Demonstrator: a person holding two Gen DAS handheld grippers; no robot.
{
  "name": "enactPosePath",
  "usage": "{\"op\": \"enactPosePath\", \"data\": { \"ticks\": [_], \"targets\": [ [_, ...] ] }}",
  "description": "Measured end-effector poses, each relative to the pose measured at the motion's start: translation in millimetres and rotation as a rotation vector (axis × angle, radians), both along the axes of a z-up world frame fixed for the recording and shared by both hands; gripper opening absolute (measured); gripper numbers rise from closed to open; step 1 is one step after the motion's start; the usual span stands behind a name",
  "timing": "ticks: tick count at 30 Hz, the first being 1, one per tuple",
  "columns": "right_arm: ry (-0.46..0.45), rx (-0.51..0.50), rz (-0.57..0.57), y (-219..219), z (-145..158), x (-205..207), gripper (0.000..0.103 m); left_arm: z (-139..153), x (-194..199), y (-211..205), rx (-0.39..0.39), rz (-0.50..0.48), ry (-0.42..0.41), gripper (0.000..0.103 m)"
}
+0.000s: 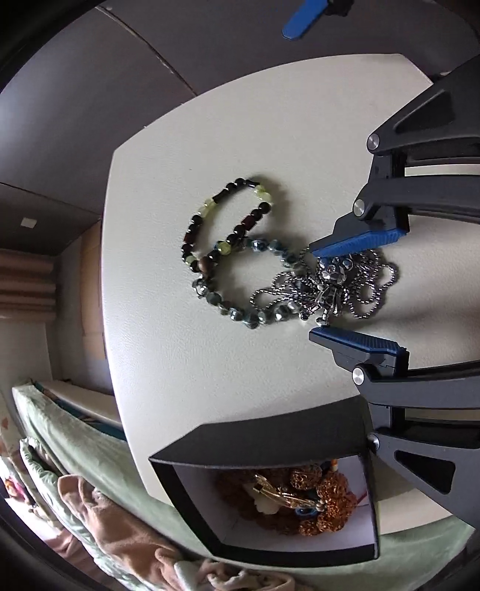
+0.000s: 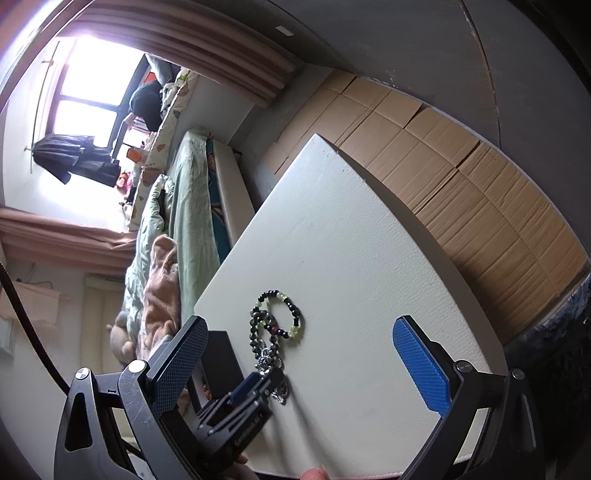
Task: Organize jewelry
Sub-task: 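Move the left tool to the silver chain pendant and grasp it, then lift silver chain with left tool while right tool grasps black-and-green bead bracelet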
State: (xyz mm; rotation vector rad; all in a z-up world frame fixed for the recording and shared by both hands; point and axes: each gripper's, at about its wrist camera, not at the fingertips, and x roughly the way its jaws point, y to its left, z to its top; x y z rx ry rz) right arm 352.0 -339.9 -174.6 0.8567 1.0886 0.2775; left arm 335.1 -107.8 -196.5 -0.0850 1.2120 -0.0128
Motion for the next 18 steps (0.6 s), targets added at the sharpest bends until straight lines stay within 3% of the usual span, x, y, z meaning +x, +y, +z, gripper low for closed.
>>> {"op": "enactPosePath", "data": {
  "ticks": [3, 7, 18],
  "targets": [
    [-0.002, -0.003, 0.027, 7, -1, 2, 0.101, 0, -1, 0, -0.022, -0.024, 0.002, 0.040],
    [-0.004, -0.009, 0.066, 18, -2, 5, 0.101, 7, 0, 15, -0.128, 0.000, 0.006, 0.040],
    [0.016, -0.041, 0.128, 42, -10, 14, 0.101, 76, -4, 39, -0.201, -0.005, -0.121, 0.040]
  ]
}}
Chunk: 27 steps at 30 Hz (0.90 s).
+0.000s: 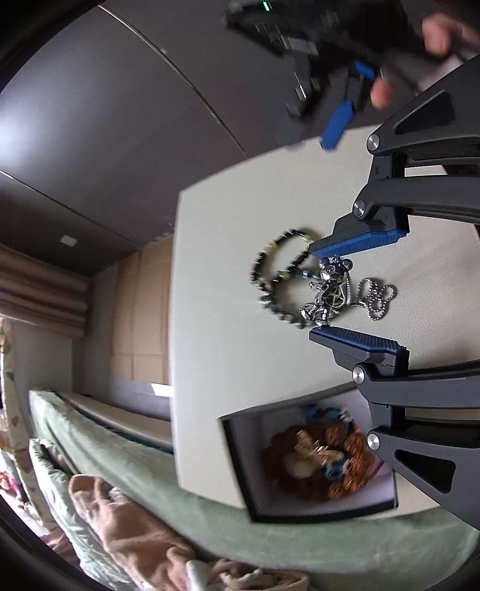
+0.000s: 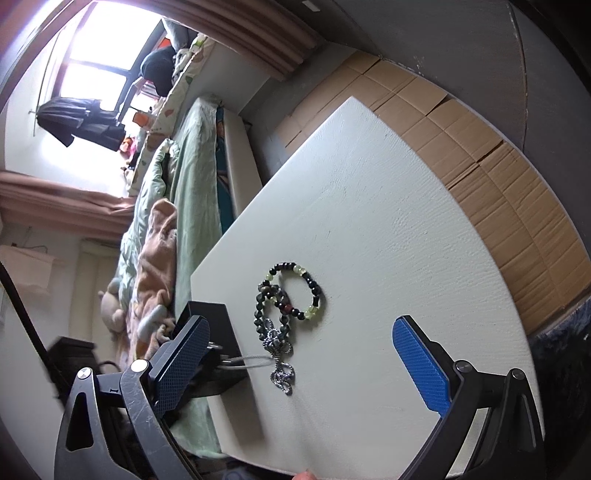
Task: Organize jewelry
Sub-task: 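Lift silver chain with left tool while right tool grasps black-and-green bead bracelet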
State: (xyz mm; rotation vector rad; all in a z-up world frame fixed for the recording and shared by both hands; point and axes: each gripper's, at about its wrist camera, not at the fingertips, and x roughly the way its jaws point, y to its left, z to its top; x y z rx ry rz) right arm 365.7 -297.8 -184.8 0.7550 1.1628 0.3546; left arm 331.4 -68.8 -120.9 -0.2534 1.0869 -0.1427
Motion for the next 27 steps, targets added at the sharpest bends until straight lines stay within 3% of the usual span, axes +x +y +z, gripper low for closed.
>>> {"op": "enactPosePath", "data": {
  "ticks": [4, 6, 11, 13, 18, 21, 23, 24, 27],
  "targets": [
    [0.008, -0.029, 0.022, 11, -4, 5, 0.101, 27, -1, 13, -0.016, 0.014, -0.051, 0.040],
    [0.005, -0.064, 0.040, 19, -5, 9, 0.093, 39, -2, 21, -0.021, 0.021, -0.073, 0.040],
    [0.014, -0.169, 0.085, 38, -14, 20, 0.056, 62, -6, 39, -0.031, 0.044, -0.116, 0.040],
    [0.015, -0.224, 0.101, 46, -18, 25, 0.049, 69, -7, 45, -0.031, 0.050, -0.128, 0.040],
    [-0.012, -0.399, 0.131, 74, -23, 29, 0.044, 88, -8, 58, -0.036, 0.058, -0.155, 0.040],
    [-0.053, -0.554, 0.156, 93, -19, 28, 0.033, 104, -10, 64, -0.036, 0.064, -0.181, 0.040],
    [-0.071, -0.658, 0.167, 102, -17, 26, 0.014, 112, -11, 67, -0.034, 0.065, -0.196, 0.040],
    [-0.084, -0.712, 0.177, 106, -16, 26, 0.011, 118, -12, 68, -0.033, 0.064, -0.206, 0.040],
    [-0.102, -0.732, 0.208, 108, -14, 23, 0.010, 136, -14, 70, -0.025, 0.060, -0.234, 0.040]
  ]
}}
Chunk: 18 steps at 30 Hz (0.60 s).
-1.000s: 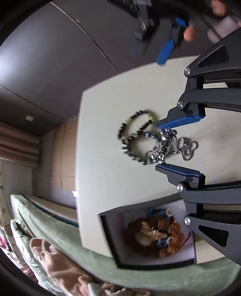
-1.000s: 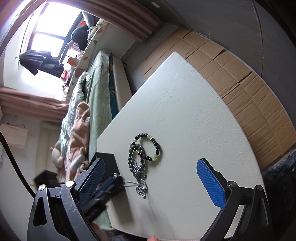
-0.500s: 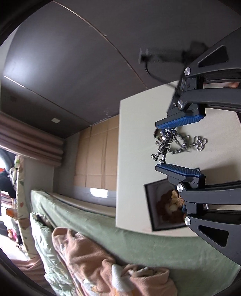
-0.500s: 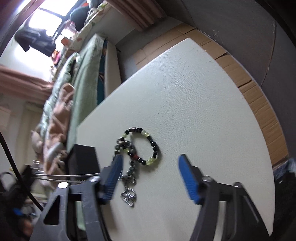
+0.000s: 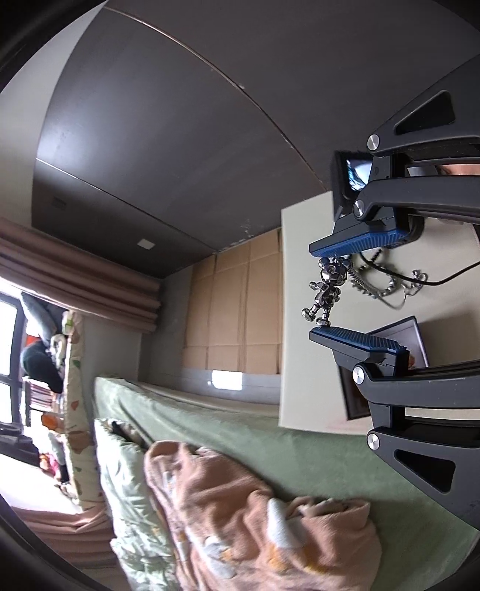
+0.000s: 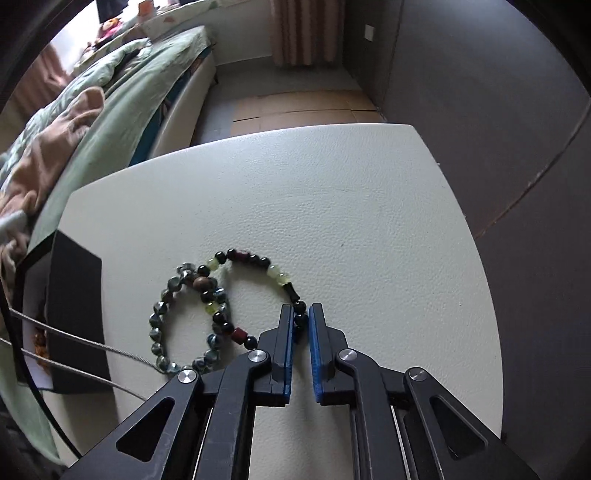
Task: Organize jewelry
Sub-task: 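Lift silver chain with left tool while right tool grasps black-and-green bead bracelet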
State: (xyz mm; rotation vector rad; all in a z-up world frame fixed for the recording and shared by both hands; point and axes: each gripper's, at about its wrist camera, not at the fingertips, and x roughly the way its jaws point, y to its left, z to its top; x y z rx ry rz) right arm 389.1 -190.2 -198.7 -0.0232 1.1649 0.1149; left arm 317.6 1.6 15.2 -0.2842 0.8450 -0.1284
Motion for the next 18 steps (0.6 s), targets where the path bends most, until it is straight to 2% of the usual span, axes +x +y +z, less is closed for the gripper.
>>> {"op": "enactPosePath", "data": {
  "ticks": [2, 5, 7, 12, 18],
  "targets": [
    [0.011, 0.067, 0.006, -6, 5, -2, 0.009, 13, -2, 1, 0.008, -0.003, -0.021, 0.040],
    [-0.024, 0.150, 0.004, -15, 23, -9, 0.009, 34, -8, 2, 0.028, -0.001, -0.061, 0.040],
    [-0.055, 0.256, 0.010, -24, 39, -14, 0.009, 45, -10, 3, 0.046, 0.001, -0.083, 0.040],
    [-0.074, 0.489, 0.021, -39, 57, -23, 0.009, 72, -17, 10, 0.074, 0.014, -0.125, 0.040],
    [-0.100, 0.647, 0.040, -43, 72, -34, 0.009, 101, -24, 18, 0.110, 0.034, -0.174, 0.040]
  ]
}}
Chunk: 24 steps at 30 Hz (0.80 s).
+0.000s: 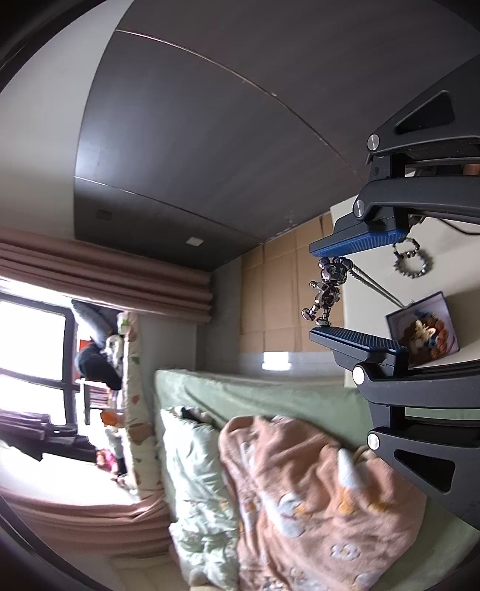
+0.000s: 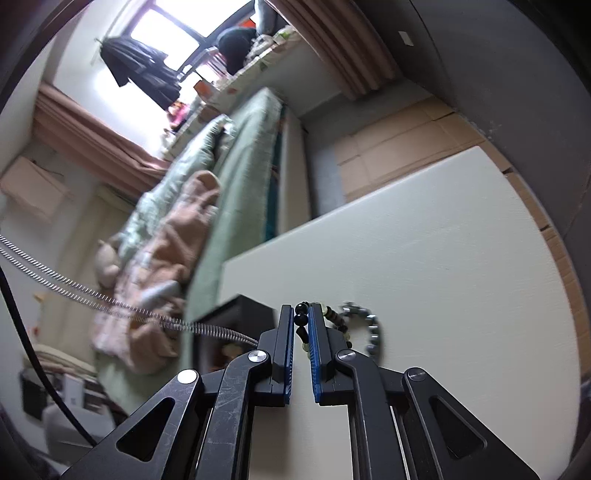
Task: Organize jewelry
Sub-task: 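Lift silver chain with left tool while right tool grasps black-and-green bead bracelet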
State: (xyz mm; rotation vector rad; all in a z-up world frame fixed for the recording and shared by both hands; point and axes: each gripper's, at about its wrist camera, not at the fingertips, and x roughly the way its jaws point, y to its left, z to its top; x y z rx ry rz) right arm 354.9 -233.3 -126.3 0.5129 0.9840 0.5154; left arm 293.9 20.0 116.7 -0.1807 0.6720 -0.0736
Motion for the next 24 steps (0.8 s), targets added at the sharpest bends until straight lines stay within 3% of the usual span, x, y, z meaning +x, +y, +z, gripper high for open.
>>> {"op": "enactPosePath", "data": {
  "ticks": [6, 15, 24],
  "targets": [
    [-0.012, 0.044, 0.012, 10, 3, -7, 0.009, 14, 3, 5, 0.014, 0.006, -0.018, 0.040],
    [0.007, 0.033, 0.009, 19, -1, 2, 0.009, 38, 0, 3, 0.030, 0.004, -0.061, 0.040],
    [0.006, 0.023, 0.031, 27, -1, 0, 0.009, 38, 3, 2, 0.037, 0.003, -0.060, 0.040]
  ]
}}
